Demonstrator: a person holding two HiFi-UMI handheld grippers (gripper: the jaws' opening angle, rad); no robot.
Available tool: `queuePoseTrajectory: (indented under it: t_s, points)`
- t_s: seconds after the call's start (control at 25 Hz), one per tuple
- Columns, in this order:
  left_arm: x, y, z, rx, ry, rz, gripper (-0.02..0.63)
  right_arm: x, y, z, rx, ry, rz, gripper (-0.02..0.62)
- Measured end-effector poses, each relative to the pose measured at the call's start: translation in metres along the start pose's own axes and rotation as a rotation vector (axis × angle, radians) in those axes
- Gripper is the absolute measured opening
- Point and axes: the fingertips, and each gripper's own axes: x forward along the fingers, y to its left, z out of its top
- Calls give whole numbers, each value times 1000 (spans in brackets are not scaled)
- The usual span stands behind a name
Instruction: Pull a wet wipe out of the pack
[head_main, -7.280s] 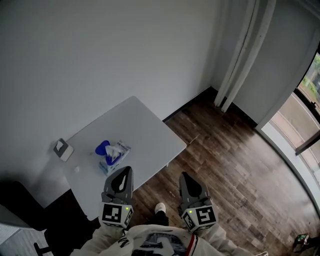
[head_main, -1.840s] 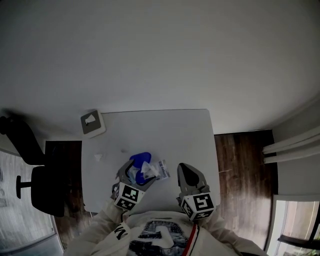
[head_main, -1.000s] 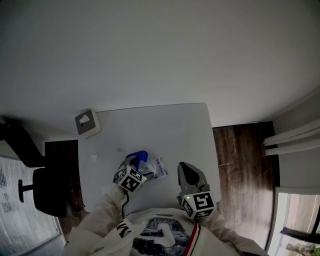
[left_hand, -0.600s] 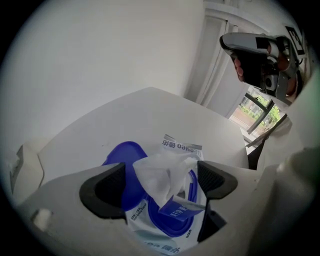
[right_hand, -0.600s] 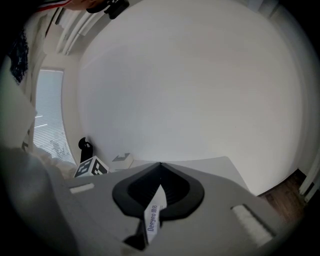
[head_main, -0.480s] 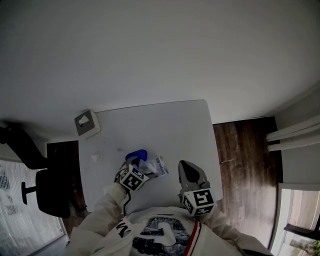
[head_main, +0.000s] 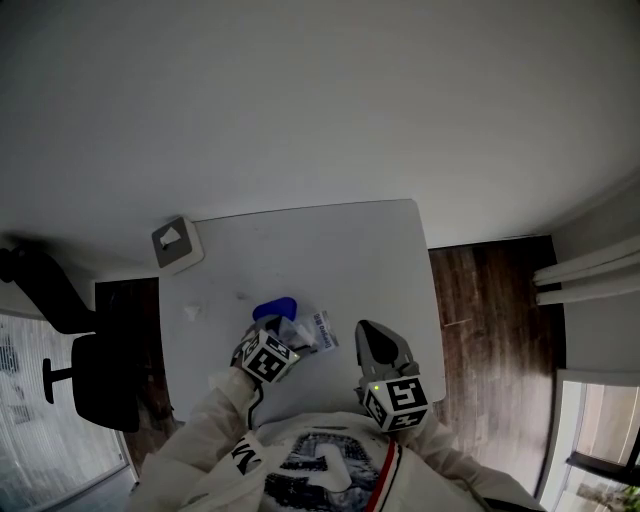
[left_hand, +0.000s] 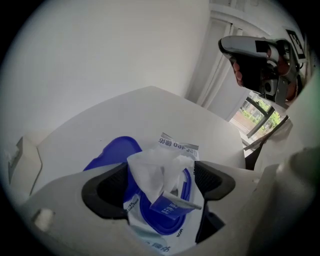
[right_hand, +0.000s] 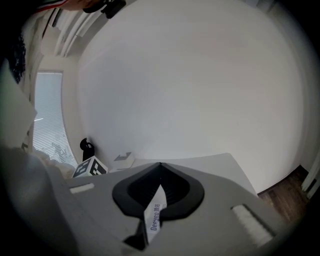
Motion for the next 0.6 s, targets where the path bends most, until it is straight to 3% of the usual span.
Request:
queuePoseTrajectory:
  t_s: [0.6]
  points:
    - [-2,-3,-4,-13,-2,-17,383,-1,-2,-6,19,10,-5,5]
